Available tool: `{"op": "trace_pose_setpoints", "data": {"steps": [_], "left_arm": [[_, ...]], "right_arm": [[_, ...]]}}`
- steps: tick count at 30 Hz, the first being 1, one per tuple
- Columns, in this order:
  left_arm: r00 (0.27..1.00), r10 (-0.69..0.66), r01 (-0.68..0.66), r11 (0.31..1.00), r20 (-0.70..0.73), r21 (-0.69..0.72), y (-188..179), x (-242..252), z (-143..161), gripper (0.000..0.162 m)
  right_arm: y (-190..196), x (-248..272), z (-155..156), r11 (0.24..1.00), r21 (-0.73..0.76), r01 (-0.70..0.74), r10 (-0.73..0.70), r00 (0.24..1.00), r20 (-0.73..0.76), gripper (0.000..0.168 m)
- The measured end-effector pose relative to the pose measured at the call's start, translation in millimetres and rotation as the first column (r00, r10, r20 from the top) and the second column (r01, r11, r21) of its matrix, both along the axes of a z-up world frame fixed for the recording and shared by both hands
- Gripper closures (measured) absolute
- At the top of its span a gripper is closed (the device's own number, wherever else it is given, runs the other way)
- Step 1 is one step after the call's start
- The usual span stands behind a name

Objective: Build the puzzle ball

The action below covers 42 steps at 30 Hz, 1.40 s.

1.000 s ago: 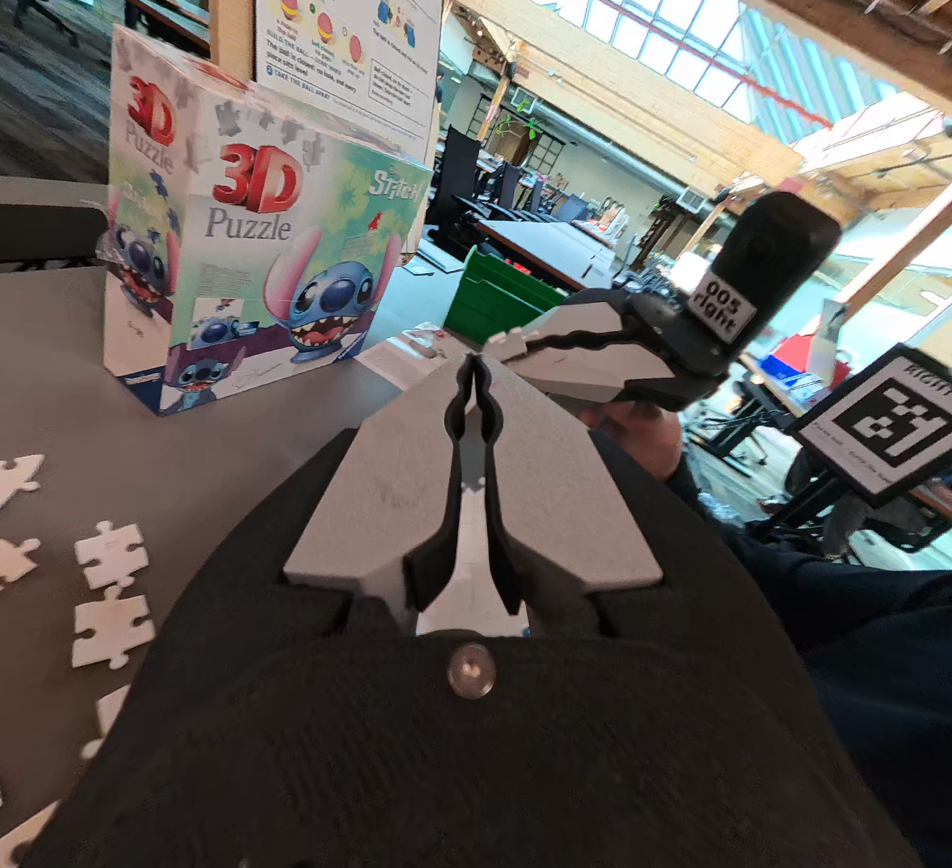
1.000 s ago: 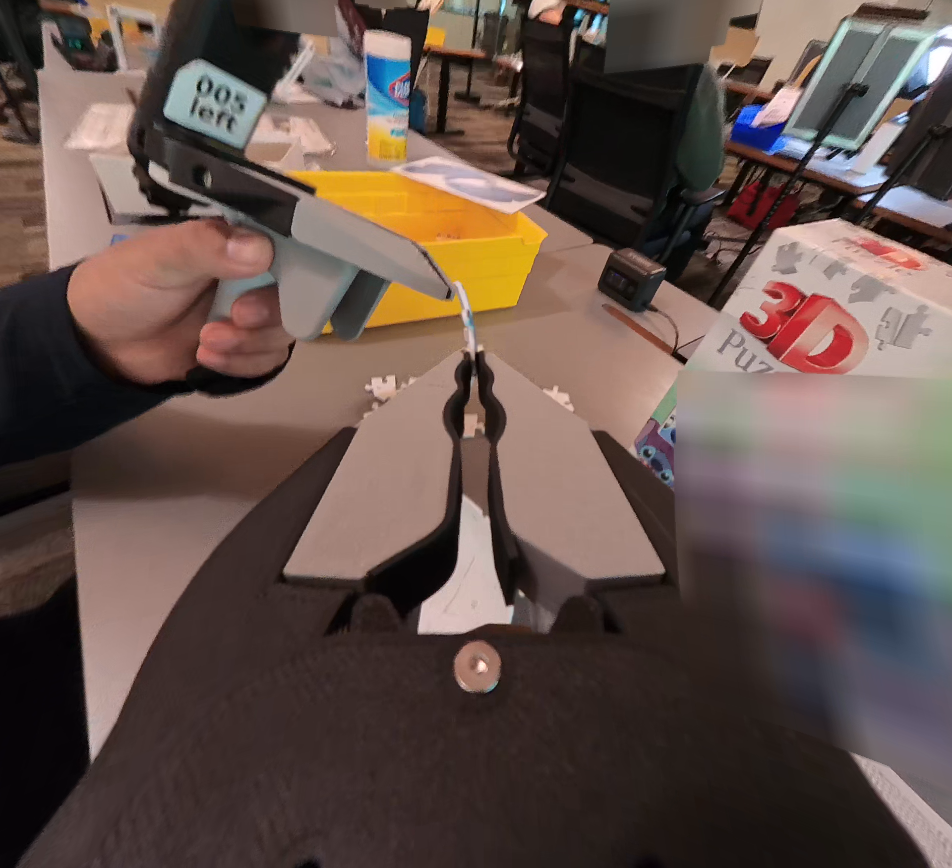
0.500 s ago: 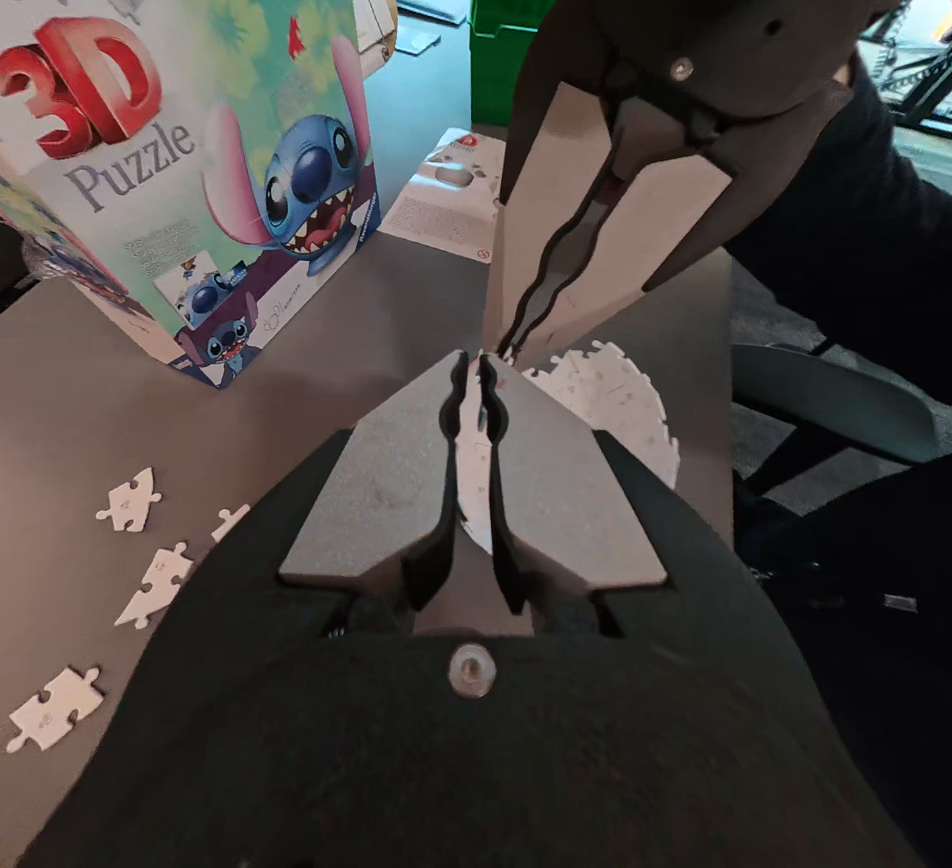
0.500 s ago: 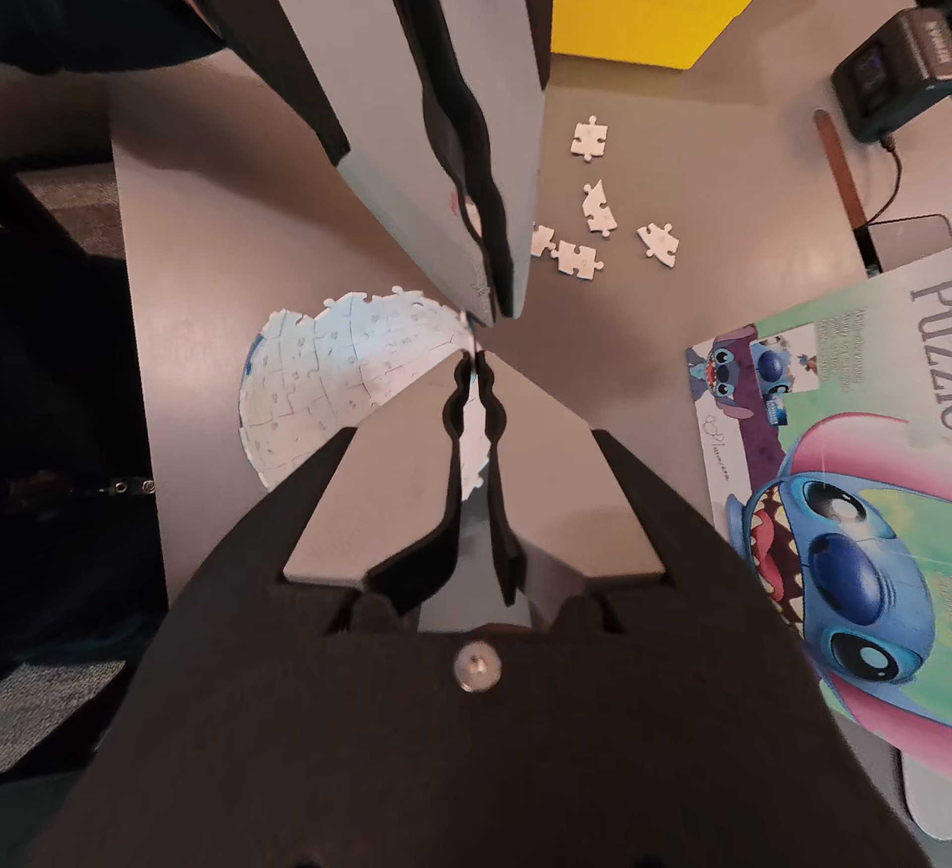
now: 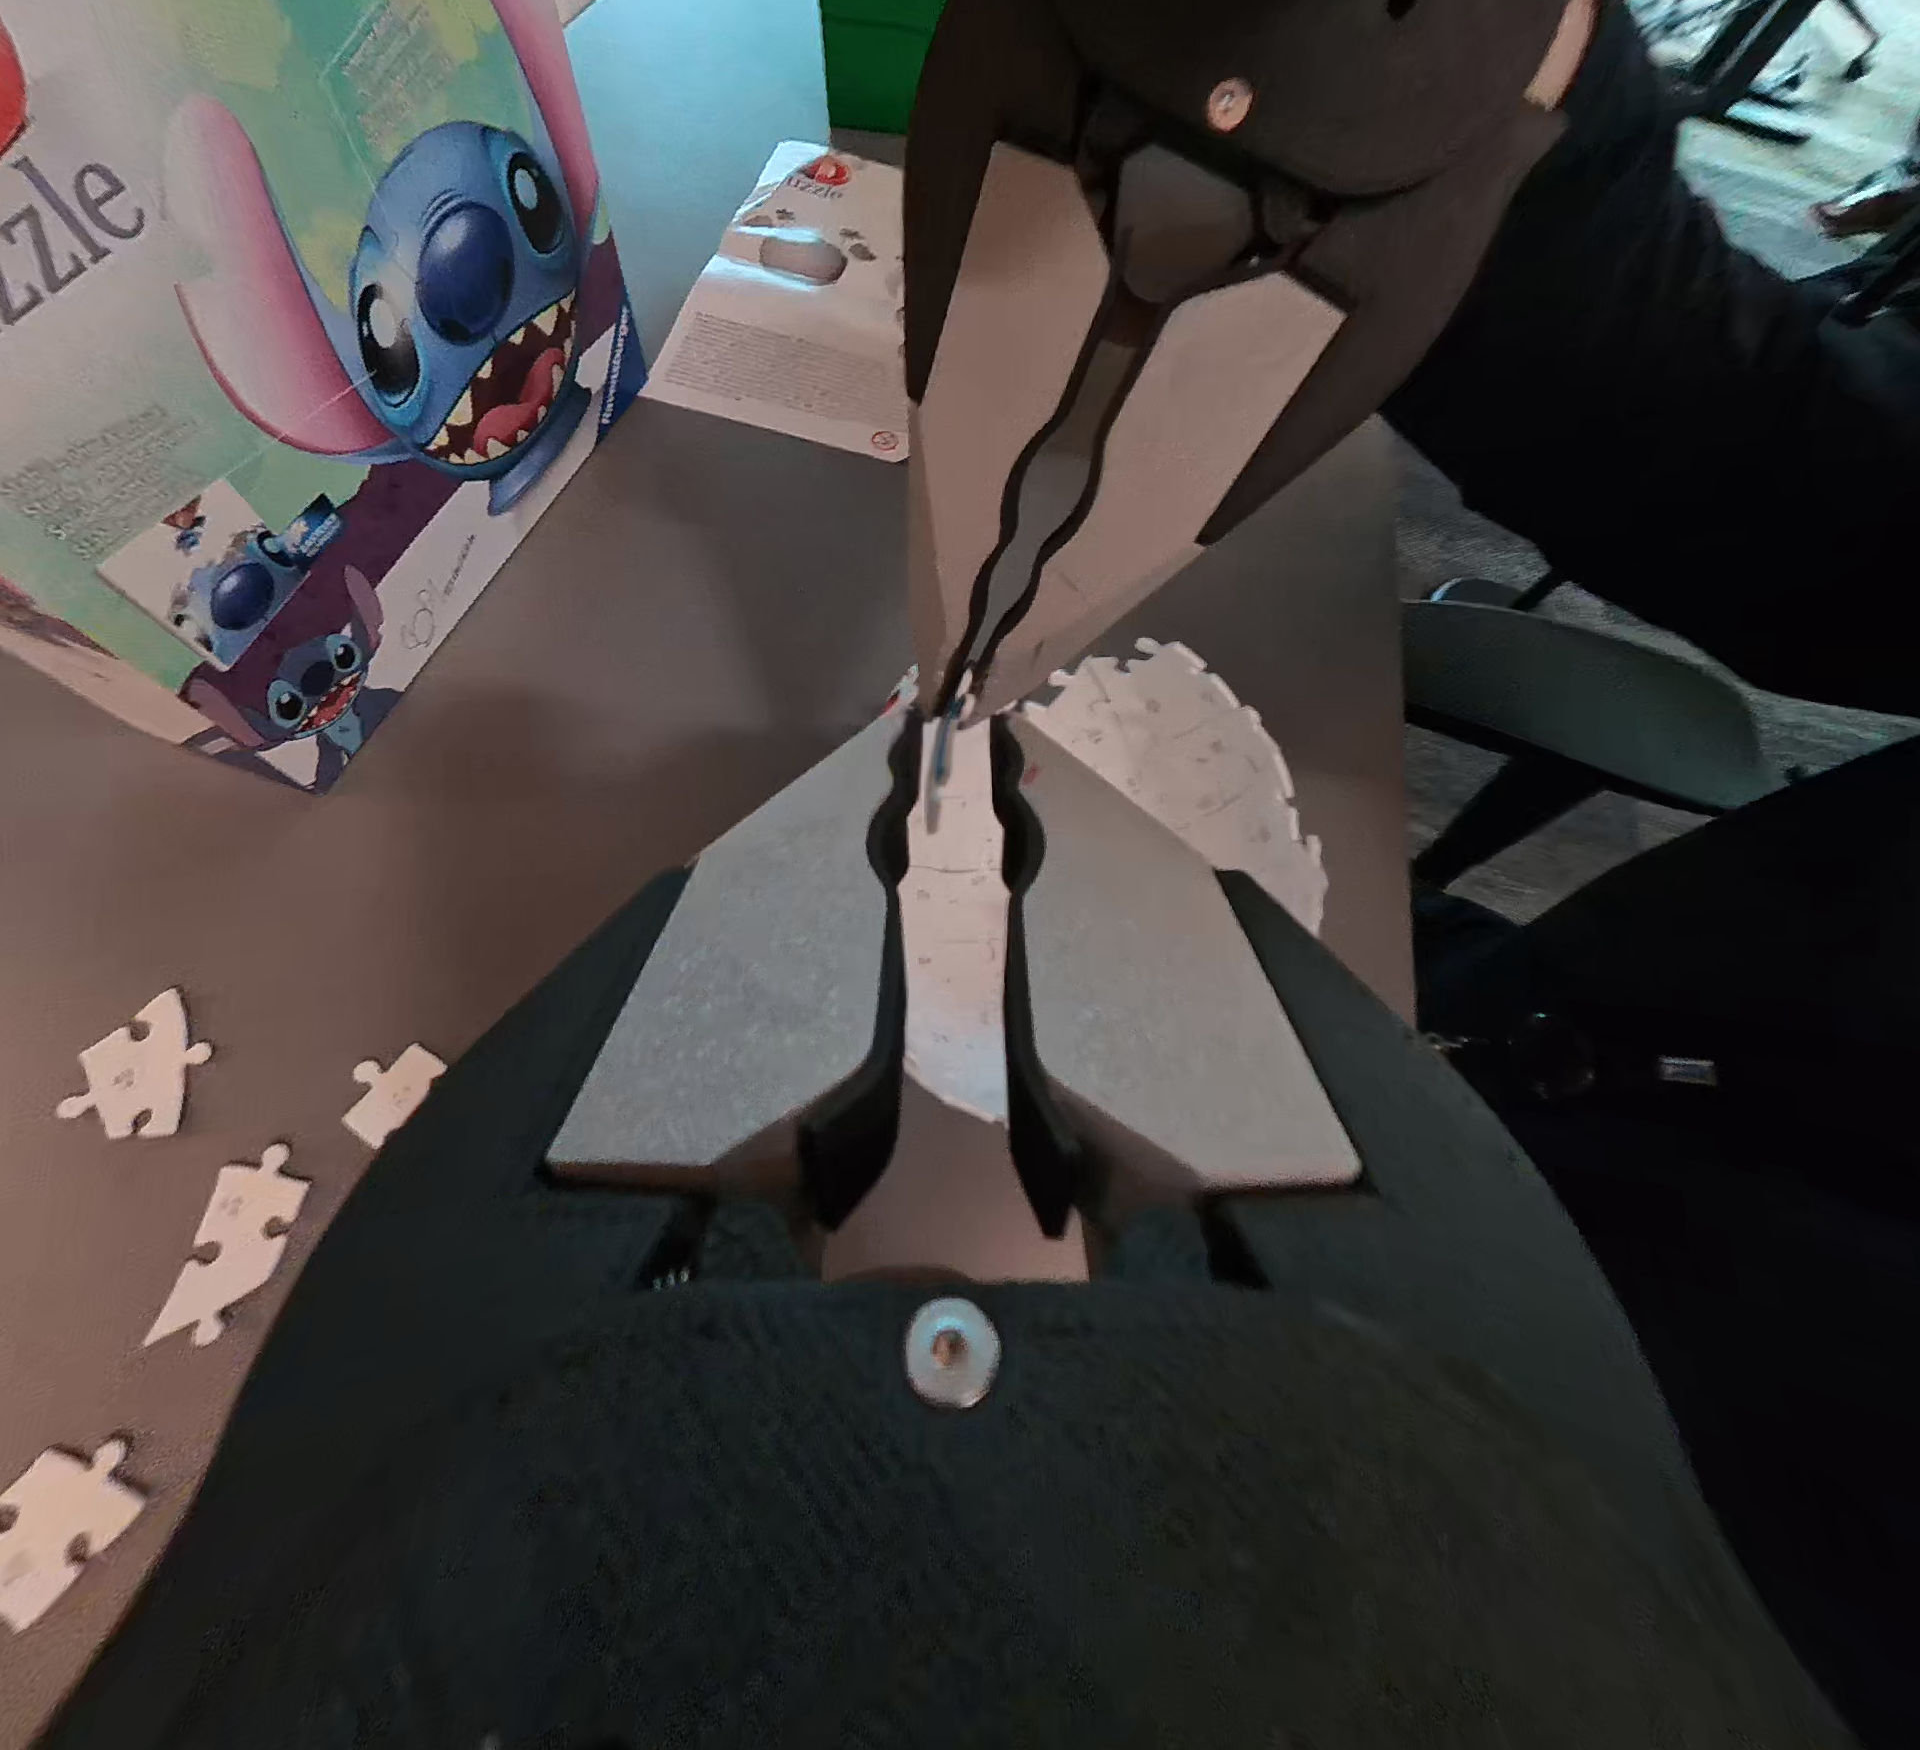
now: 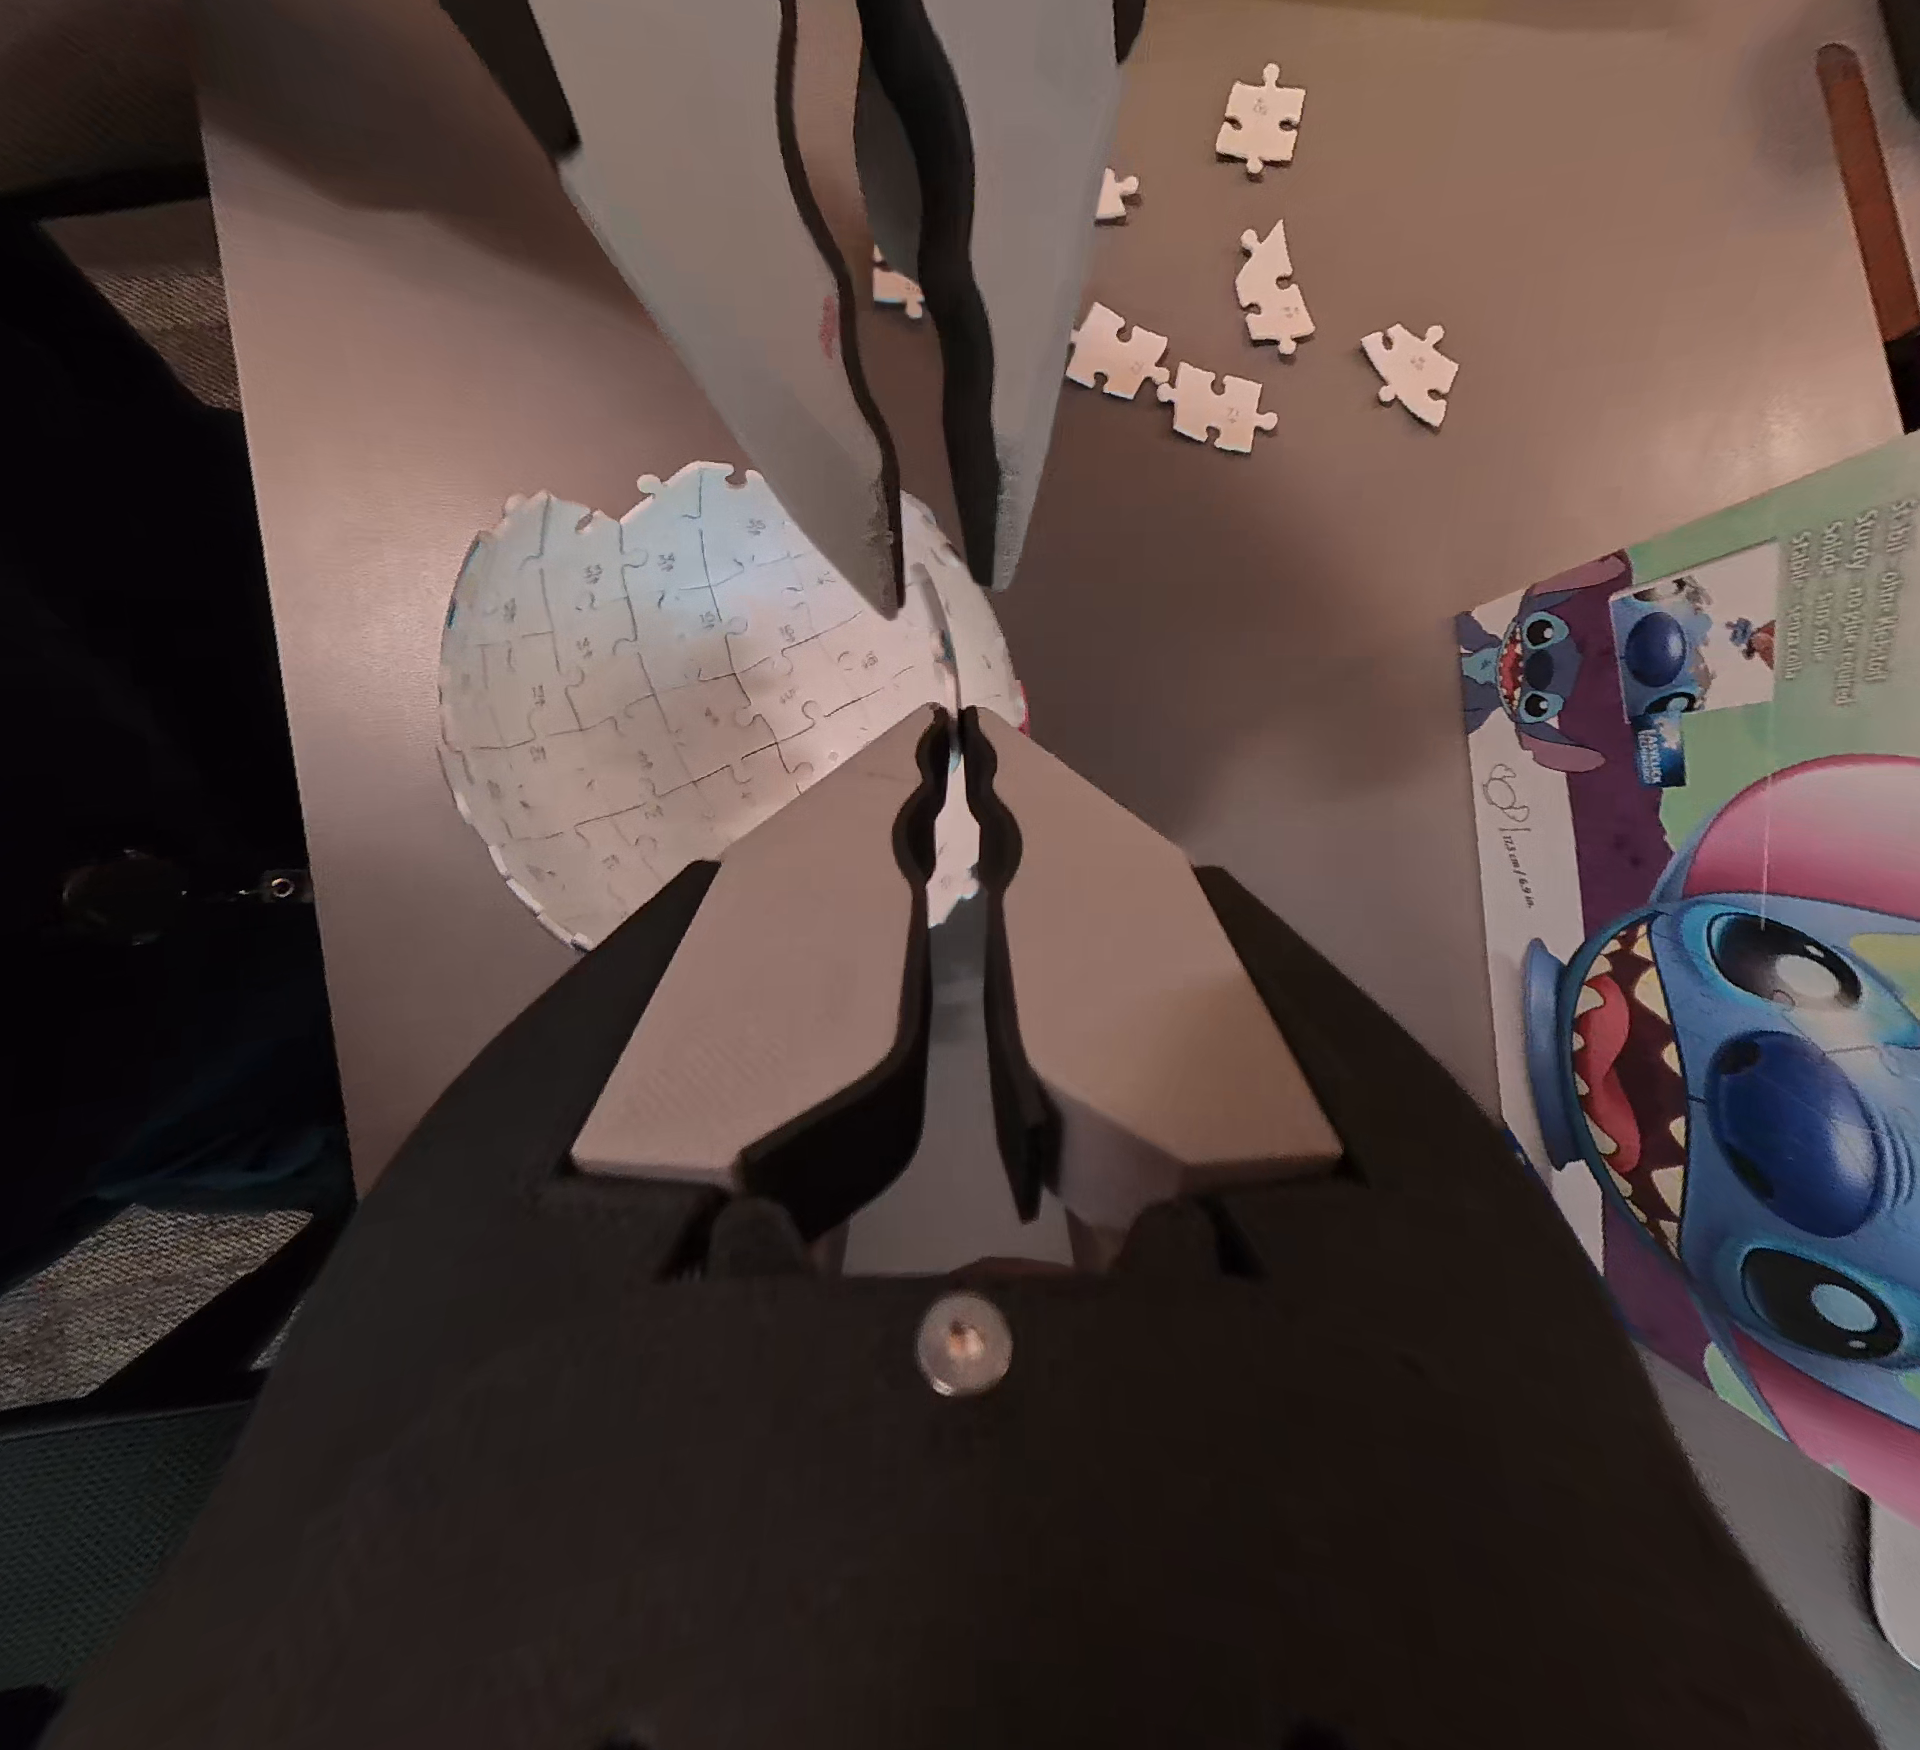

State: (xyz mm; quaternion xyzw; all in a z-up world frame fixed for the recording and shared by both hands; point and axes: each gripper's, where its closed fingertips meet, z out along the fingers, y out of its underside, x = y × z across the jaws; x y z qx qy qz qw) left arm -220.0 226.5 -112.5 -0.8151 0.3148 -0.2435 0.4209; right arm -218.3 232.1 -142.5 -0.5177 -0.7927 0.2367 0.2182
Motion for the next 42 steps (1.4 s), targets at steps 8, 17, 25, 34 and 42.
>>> {"op": "trace_pose_setpoints", "data": {"steps": [8, 17, 25, 34, 42], "left_arm": [[0.997, -0.008, 0.004, 0.999, -0.078, -0.05, 4.8, 3.9, -20.0, 0.16], [0.97, 0.045, -0.039, 0.999, 0.237, -0.027, 12.3, -1.2, 13.3, 0.162], [0.942, 0.041, -0.032, 0.999, 0.334, -0.032, 15.8, 0.3, 19.5, 0.162], [0.951, 0.017, 0.001, 0.998, 0.308, -0.059, 17.1, 3.4, 10.0, 0.161], [0.963, 0.004, 0.009, 0.999, 0.27, -0.046, 18.7, 4.3, 7.0, 0.162]], "right_arm": [[0.0, 0.5, 4.1, 0.999, -0.038, -0.015, 0.014, 0.999, -0.028, 0.168], [5.7, 4.2, 29.7, 0.96, -0.28, -0.002, -0.069, 0.968, -0.243, 0.163], [9.4, -4.5, 37.9, 0.921, -0.388, -0.017, -0.12, 0.938, -0.325, 0.164], [11.6, -0.8, 38.1, 0.898, -0.438, -0.042, -0.131, 0.924, -0.358, 0.168], [13.7, 2.0, 36.8, 0.879, -0.474, -0.053, -0.147, 0.916, -0.374, 0.168]]}}
